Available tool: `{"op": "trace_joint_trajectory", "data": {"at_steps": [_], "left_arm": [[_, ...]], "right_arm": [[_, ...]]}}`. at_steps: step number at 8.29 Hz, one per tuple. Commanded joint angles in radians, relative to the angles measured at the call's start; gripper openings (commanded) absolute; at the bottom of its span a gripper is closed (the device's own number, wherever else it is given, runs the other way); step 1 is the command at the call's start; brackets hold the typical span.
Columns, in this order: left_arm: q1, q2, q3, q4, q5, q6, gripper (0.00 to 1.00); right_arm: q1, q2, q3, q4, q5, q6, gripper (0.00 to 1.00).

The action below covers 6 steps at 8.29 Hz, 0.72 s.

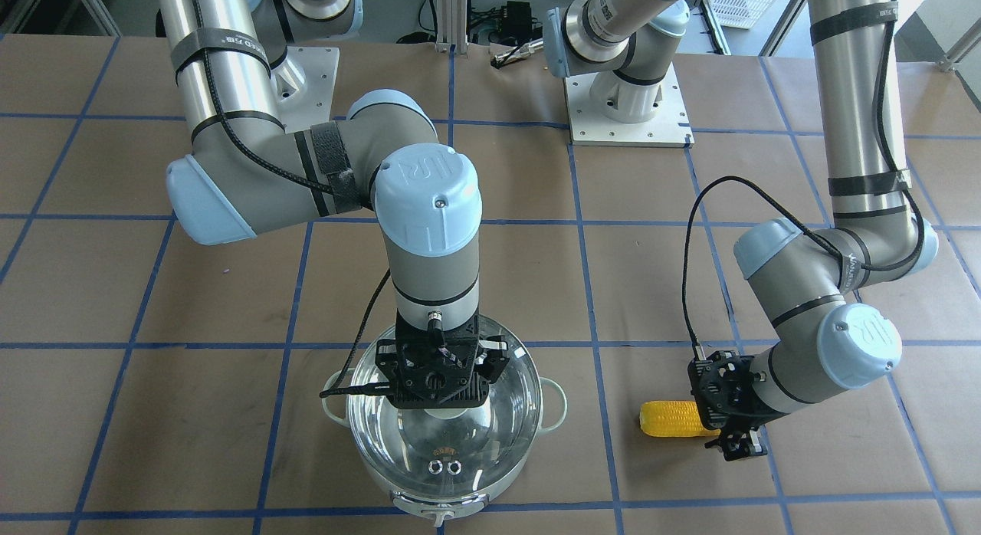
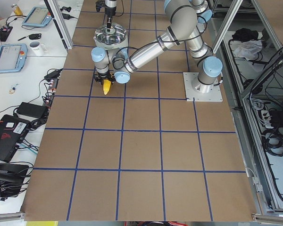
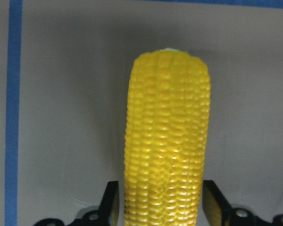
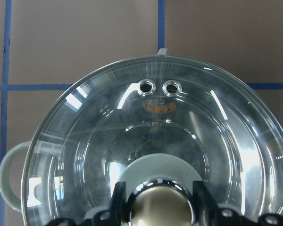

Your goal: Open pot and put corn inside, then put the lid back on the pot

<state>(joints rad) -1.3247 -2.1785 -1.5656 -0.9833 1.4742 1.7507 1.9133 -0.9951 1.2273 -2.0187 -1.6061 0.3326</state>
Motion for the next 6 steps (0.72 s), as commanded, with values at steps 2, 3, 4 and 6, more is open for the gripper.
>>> {"op": "trace_joint_trajectory", "data": {"at_steps": [2,3,4,6], "left_arm": [[-0.01,0.034,0.007,0.002,0.015,-0.002,0.0],[-0.01,0.064,0.007,-0.001,0.021,-0.002,0.0],[-0.016,0.107,0.007,-0.005,0.046,-0.005,0.0],[-0.06,0.225,0.009,-0.005,0.047,-0.055,0.0]], "right_arm": [[0.0,-0.023,-0.011,0.0,-0.008,-0.012,0.36],[-0.005,-0.051,-0.011,0.011,-0.015,-0.026,0.36],[-0.011,-0.088,-0.009,0.053,-0.017,-0.032,0.36],[-0.058,-0.205,0.038,0.137,-0.005,-0.11,0.34]]}}
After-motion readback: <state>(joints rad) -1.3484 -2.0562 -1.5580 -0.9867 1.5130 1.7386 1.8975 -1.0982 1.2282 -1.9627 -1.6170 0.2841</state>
